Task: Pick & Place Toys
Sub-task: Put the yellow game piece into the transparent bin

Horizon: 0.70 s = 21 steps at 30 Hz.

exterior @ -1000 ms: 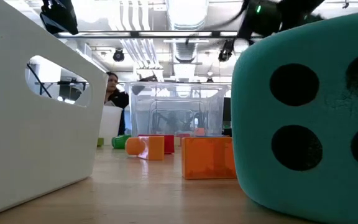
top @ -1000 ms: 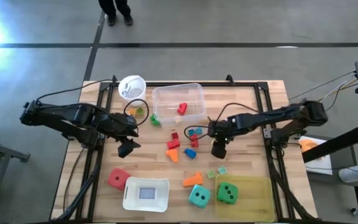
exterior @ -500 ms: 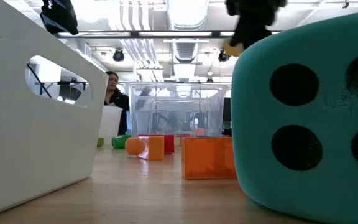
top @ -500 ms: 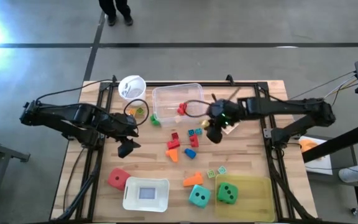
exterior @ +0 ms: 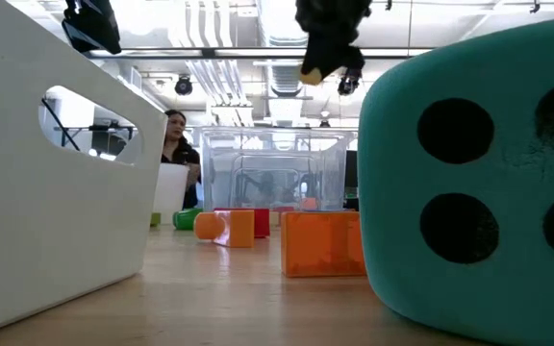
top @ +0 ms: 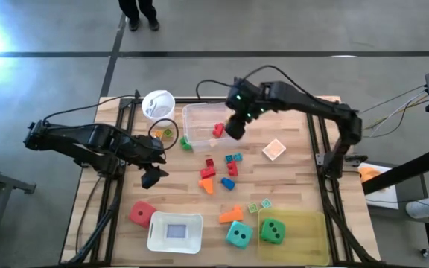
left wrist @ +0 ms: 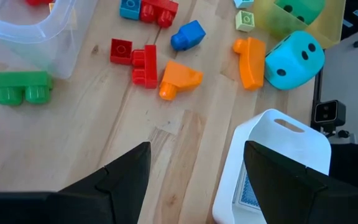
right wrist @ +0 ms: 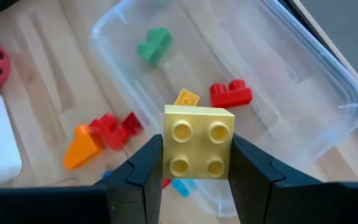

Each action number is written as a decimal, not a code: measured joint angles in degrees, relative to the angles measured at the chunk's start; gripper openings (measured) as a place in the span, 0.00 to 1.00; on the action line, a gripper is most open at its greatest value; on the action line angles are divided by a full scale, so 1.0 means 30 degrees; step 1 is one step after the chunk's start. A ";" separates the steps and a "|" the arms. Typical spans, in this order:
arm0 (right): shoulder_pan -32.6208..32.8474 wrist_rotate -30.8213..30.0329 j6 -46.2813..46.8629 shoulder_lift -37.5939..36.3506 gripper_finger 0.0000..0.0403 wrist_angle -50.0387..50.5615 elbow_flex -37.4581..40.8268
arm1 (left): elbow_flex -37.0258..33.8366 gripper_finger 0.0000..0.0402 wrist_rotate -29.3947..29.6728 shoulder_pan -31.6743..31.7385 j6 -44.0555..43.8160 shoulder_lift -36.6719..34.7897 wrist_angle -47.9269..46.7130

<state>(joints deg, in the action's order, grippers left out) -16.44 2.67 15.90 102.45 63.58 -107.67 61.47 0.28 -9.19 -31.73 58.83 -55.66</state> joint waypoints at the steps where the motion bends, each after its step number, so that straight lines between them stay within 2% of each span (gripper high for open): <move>1: -0.0140 0.0093 0.0006 0.0386 0.32 0.0243 -0.0501 | 0.0000 0.65 0.0050 0.0000 -0.0007 0.0000 0.0002; 14: -0.1503 0.0911 0.0844 0.4856 0.32 0.3920 -0.6294 | 0.0000 0.65 0.0120 -0.0015 -0.0372 0.0000 0.0023; 21: -0.2131 0.2093 0.1152 0.6911 0.32 0.4851 -0.7500 | 0.0000 0.65 0.0120 -0.0036 -0.0467 0.0007 0.0016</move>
<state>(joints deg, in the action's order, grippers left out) -22.83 8.95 19.36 123.19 78.13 -130.17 61.47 0.64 -9.30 -33.13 58.85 -55.61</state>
